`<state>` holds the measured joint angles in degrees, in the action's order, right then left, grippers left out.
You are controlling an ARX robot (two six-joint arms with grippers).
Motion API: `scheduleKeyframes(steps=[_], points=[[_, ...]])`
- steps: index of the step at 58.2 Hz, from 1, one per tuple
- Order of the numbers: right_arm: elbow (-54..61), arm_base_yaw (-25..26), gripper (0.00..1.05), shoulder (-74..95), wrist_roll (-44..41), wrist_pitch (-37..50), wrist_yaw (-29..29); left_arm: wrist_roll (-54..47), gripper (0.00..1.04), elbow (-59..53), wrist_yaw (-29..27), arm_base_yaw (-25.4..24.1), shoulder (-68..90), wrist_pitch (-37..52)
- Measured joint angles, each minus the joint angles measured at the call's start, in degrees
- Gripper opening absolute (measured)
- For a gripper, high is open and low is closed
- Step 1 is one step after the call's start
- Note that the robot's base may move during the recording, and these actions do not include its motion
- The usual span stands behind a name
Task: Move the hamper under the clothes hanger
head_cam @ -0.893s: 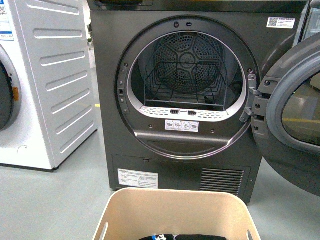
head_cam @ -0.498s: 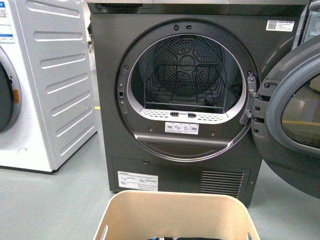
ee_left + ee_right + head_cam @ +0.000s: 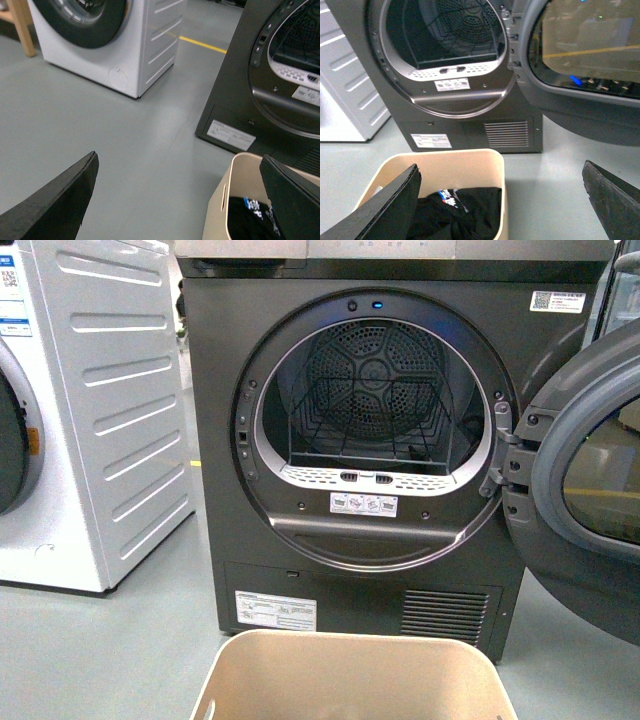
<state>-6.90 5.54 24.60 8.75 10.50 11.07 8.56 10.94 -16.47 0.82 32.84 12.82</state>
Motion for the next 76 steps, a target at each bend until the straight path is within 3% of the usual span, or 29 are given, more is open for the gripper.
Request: scheduleKeyframes(steps=[5, 11, 23, 34, 53, 76], points=[[-7.63, -0.92, 0.97, 20.79, 0.33, 11.34, 1.22, -2.54, 0.98, 10.03, 5.42, -0.76, 20.33, 9.38], [-18.08, -3.32, 0.97, 44.19, 0.55, 16.09, -2.05, -7.02, 0.98, 20.79, 14.93, -0.35, 42.91, 5.73], [-32.41, -6.38, 0.97, 76.35, -1.46, 17.11, -6.64, -4.02, 0.98, 32.54, 17.62, -0.81, 73.59, 5.18], [-40.35, -8.72, 0.97, 92.96, -5.79, 10.78, -7.56, 0.26, 0.98, 40.87, 15.82, 0.81, 83.82, 4.5], [-49.53, -11.45, 0.97, 99.89, -9.64, 3.87, -9.97, 0.17, 0.98, 47.28, 14.95, 2.97, 90.99, 0.26], [-58.77, -10.95, 0.97, 108.87, -10.36, -1.18, -12.04, -2.56, 0.98, 56.19, 15.67, 4.24, 98.31, -2.56]])
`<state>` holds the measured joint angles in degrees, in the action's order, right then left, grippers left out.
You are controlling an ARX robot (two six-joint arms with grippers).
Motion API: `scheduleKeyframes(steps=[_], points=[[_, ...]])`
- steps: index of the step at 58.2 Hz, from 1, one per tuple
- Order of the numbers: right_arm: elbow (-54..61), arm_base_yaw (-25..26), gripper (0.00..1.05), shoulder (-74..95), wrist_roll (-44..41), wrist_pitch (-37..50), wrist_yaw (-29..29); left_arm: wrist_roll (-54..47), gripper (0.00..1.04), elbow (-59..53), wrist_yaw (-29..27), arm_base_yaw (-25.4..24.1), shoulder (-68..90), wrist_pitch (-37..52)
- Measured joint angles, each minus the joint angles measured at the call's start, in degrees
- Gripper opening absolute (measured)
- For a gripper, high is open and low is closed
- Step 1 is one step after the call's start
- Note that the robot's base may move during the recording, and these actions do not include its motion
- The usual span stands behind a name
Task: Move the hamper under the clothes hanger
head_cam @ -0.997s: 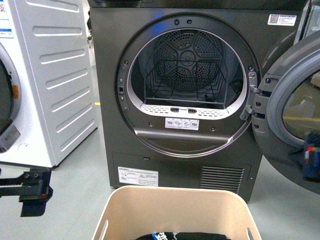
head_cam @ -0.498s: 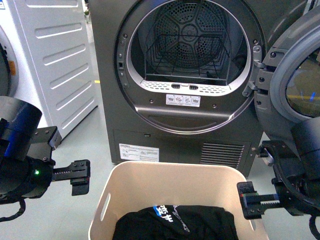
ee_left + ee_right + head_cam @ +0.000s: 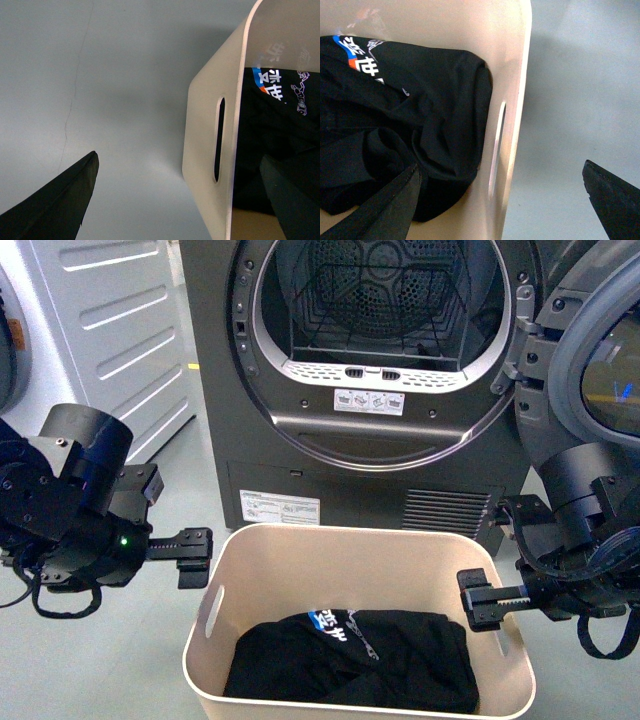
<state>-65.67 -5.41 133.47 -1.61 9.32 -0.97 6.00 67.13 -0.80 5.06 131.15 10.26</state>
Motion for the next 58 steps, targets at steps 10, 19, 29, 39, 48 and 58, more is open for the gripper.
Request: scheduleKeyframes(steps=[10, 19, 29, 39, 48, 58], points=[[-3.45, 0.7, 0.97, 2.97, 0.13, -0.7, -0.28, -1.14, 0.98, 3.74, -0.07, 1.9, 3.08, -1.57], [-5.75, 1.09, 0.97, 5.29, 0.15, -1.31, -0.31, -1.81, 0.98, 7.13, -0.28, 3.17, 6.58, -2.82], [-6.64, 1.27, 0.97, 6.54, 0.35, -1.18, -0.33, -2.62, 0.98, 9.27, -0.22, 3.19, 9.49, -2.84], [-6.69, 1.66, 0.97, 7.85, 0.39, -0.66, -0.57, -2.93, 0.98, 10.49, -0.02, 3.37, 11.15, -2.89], [-6.69, 1.79, 0.97, 8.87, 0.63, -0.09, -0.7, -3.04, 0.98, 11.5, -0.02, 3.87, 11.34, -2.89], [-6.69, 1.53, 0.97, 9.38, 1.18, 0.37, -0.7, -2.6, 0.98, 11.76, 0.39, 4.37, 12.26, -2.89]])
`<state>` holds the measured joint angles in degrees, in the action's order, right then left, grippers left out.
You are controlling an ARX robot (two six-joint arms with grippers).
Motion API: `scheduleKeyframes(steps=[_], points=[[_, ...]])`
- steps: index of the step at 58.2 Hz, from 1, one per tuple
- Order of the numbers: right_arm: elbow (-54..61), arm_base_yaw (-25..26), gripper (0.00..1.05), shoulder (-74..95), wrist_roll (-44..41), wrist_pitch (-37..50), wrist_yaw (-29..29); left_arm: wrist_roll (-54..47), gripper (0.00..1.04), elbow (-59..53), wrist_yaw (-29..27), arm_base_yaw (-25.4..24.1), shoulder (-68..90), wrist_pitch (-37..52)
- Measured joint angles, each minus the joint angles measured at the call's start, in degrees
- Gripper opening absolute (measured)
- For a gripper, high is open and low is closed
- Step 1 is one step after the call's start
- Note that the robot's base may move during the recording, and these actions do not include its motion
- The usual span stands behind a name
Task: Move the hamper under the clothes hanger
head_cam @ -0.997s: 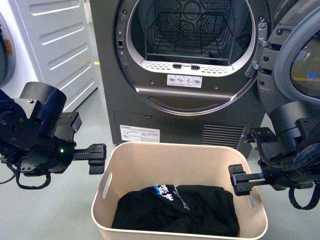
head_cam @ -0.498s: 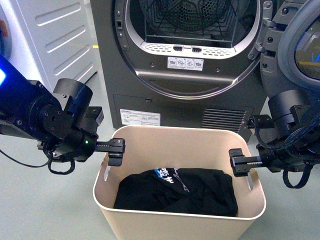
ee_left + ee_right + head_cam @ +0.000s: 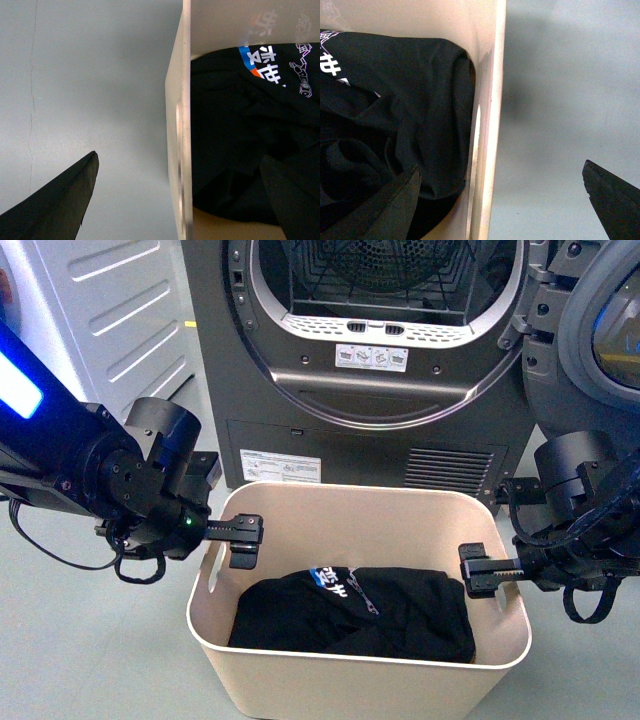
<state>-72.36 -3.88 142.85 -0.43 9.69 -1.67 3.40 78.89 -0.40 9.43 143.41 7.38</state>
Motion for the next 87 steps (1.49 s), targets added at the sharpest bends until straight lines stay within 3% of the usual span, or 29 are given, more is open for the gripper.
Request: scheduleKeyframes(steps=[11, 15, 28, 43, 46, 87], points=[[0.0, -0.02, 0.97, 0.15, 0.31, 0.24, 0.0, 0.68, 0.98, 0.0, 0.02, 0.24, 0.61, 0.07], [0.07, -0.02, 0.87, 0.22, 0.57, 0.33, -0.02, 0.79, 0.98, 0.0, -0.04, 0.33, 0.87, 0.07], [0.46, -0.02, 0.55, 0.24, 1.14, 0.48, -0.39, 0.83, 0.67, 0.0, -1.07, 0.72, 1.16, 0.15], [1.31, -0.33, 0.03, 0.17, 2.03, 0.7, -0.11, 0.83, 0.11, 0.0, -1.49, 0.92, 1.2, -0.39], [1.64, -0.26, 0.03, -0.13, 2.64, 0.7, -0.02, 1.11, 0.04, 0.02, -1.55, 0.87, 1.14, -0.74], [9.22, -1.18, 0.03, -16.72, 2.38, 0.04, -0.11, 1.05, 0.04, -2.47, -3.72, 1.44, -11.98, -4.42]])
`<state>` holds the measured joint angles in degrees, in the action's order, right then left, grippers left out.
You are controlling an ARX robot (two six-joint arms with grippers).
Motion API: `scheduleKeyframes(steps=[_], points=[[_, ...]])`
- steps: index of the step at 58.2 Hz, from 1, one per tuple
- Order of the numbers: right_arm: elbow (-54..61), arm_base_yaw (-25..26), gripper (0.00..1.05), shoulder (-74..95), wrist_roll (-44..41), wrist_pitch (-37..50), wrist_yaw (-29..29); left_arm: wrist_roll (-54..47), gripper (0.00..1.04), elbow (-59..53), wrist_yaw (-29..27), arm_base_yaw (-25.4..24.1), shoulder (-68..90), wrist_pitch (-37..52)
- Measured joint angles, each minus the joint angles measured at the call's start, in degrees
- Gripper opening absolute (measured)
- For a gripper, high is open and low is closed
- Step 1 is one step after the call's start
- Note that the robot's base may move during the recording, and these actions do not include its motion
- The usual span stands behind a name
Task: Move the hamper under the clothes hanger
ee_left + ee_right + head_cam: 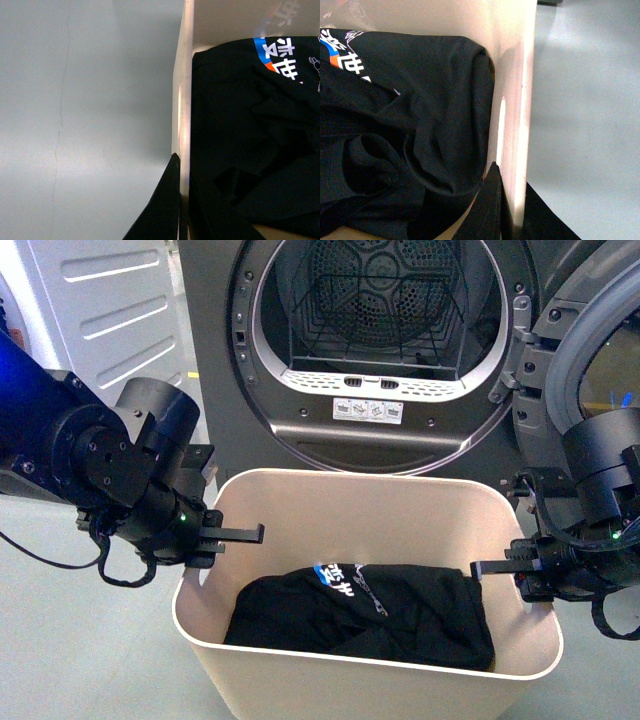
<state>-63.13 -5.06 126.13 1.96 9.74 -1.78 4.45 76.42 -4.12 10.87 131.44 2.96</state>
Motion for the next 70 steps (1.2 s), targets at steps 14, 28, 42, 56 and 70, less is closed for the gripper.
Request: scheduleKeyframes(steps=[14, 28, 42, 56, 70], points=[[2.67, -0.2, 0.03, -5.25, -0.59, -0.48, 0.28, -0.04, 0.04, -1.49, -0.72, 0.48, -4.5, -0.96], [5.35, -0.66, 0.03, -6.36, -0.61, 1.68, 0.13, -0.15, 0.04, -2.32, -1.49, 0.66, -5.33, -0.68], [5.35, -0.7, 0.03, -6.36, -0.61, 1.73, 0.13, -0.22, 0.04, -2.4, -1.49, 0.66, -5.33, -0.68], [5.33, -2.32, 0.03, -6.36, -0.48, 2.05, 1.46, -0.22, 0.04, -2.71, -2.51, -0.72, -5.44, -0.68], [5.31, -0.83, 0.03, -6.47, -0.35, 2.08, 0.13, -0.24, 0.04, -2.71, -1.44, 0.61, -5.66, -0.44]])
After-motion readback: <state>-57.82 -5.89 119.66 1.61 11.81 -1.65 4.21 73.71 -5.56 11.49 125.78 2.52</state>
